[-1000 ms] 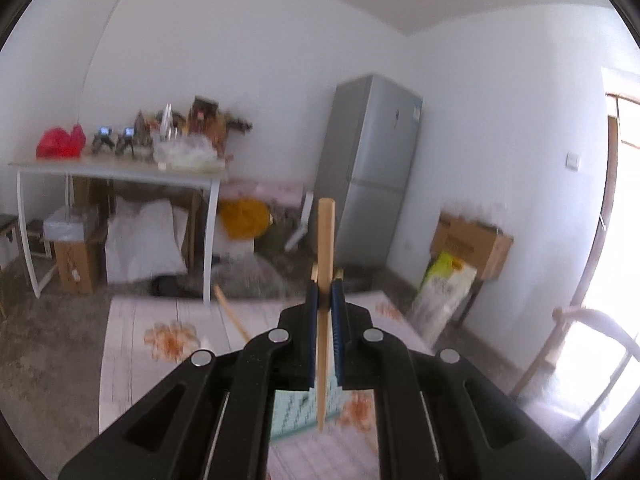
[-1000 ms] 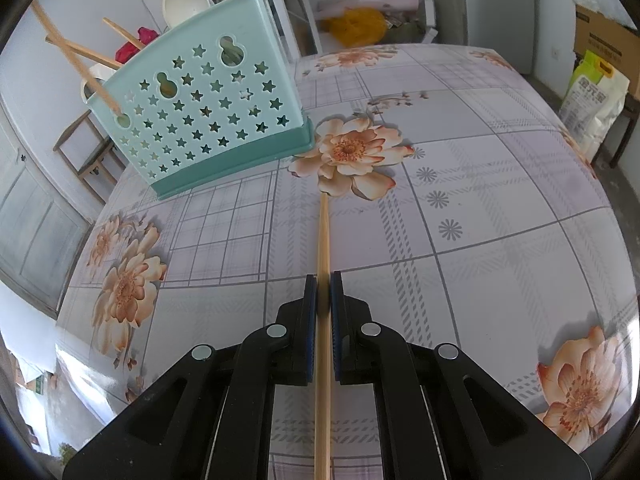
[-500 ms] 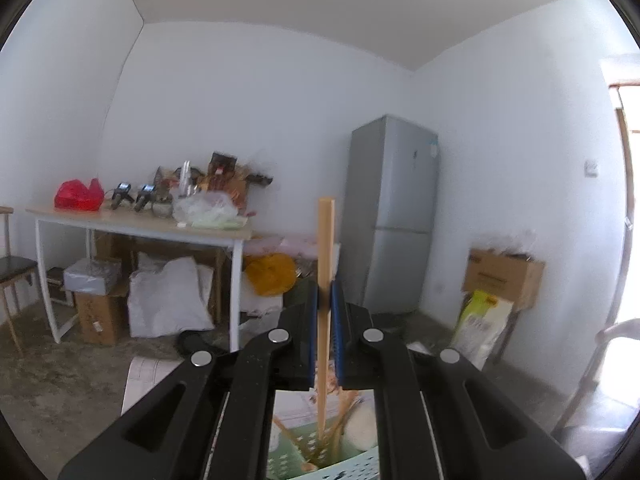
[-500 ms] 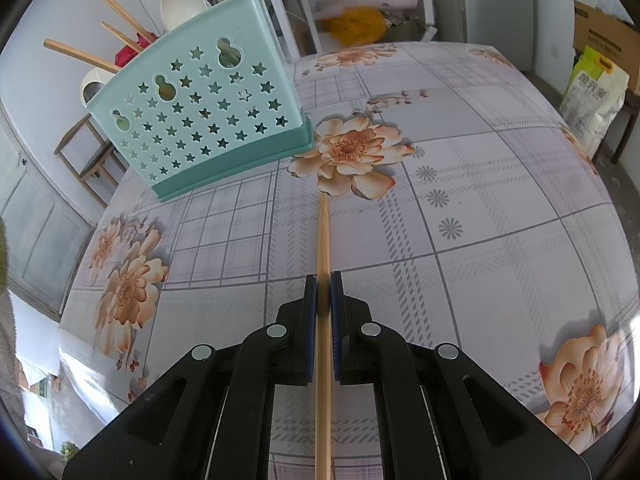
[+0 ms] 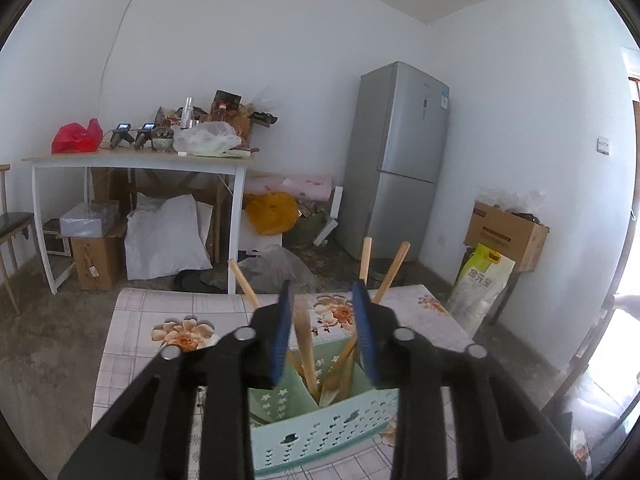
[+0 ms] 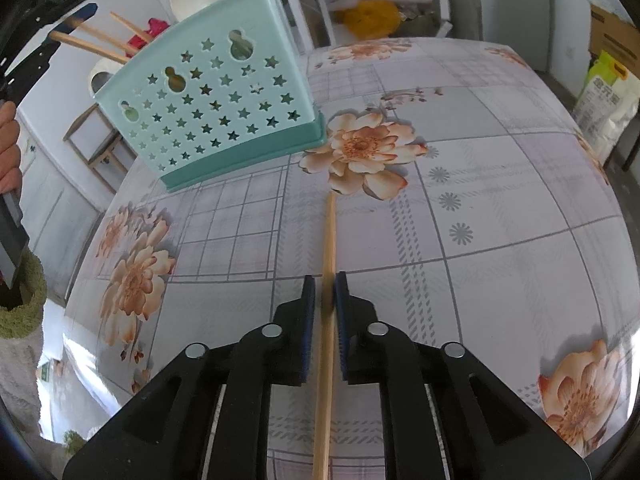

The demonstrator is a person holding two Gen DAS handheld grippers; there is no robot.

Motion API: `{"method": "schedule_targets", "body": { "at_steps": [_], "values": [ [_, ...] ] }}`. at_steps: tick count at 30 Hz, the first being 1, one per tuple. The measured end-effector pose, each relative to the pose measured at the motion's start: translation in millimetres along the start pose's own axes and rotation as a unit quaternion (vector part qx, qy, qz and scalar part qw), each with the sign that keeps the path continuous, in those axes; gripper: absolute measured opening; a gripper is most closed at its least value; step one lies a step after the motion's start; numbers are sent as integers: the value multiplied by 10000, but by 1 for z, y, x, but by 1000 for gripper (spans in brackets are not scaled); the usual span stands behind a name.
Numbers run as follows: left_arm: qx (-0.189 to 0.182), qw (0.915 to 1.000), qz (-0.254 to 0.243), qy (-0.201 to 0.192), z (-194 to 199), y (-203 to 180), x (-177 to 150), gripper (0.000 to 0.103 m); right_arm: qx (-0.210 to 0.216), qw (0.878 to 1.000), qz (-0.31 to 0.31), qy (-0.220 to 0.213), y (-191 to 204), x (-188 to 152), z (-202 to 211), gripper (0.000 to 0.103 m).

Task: Organize utensils
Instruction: 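Lower the chopstick into the holder and open the left tool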

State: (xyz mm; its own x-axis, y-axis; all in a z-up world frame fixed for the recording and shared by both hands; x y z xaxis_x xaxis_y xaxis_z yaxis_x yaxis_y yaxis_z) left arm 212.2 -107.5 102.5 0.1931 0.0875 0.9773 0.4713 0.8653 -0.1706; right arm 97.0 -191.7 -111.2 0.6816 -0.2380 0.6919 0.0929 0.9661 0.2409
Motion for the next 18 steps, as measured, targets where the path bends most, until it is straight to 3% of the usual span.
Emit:
{"method": "schedule_targets", "body": {
  "at_steps": [10, 13, 18],
  "values": [
    [-146, 9997, 158, -102, 55, 9, -7, 43, -318, 9986, 422, 69, 6, 9, -10, 15],
    [-222, 9992, 338, -19, 71, 17, -18, 43, -522, 9968, 597, 51, 4, 11, -12, 5],
    [-158, 9953, 683, 662, 80, 35, -74, 43, -481, 9974, 523, -70, 2, 21, -1, 5]
  ]
}}
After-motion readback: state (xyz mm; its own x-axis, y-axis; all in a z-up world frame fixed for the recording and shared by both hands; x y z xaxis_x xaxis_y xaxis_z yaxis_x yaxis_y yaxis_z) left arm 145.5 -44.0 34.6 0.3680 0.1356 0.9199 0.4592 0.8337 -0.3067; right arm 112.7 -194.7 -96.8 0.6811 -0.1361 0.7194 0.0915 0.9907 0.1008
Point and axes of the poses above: each gripper's, at about its wrist camera, not at the fingertips, and z roughly against the way its jaws point, y to its left, x to its top, the point moved 9 cm from there along -z, roughly the way its jaws point, and after that the axes turned 8 degrees about -y, right-handed, at the moved point
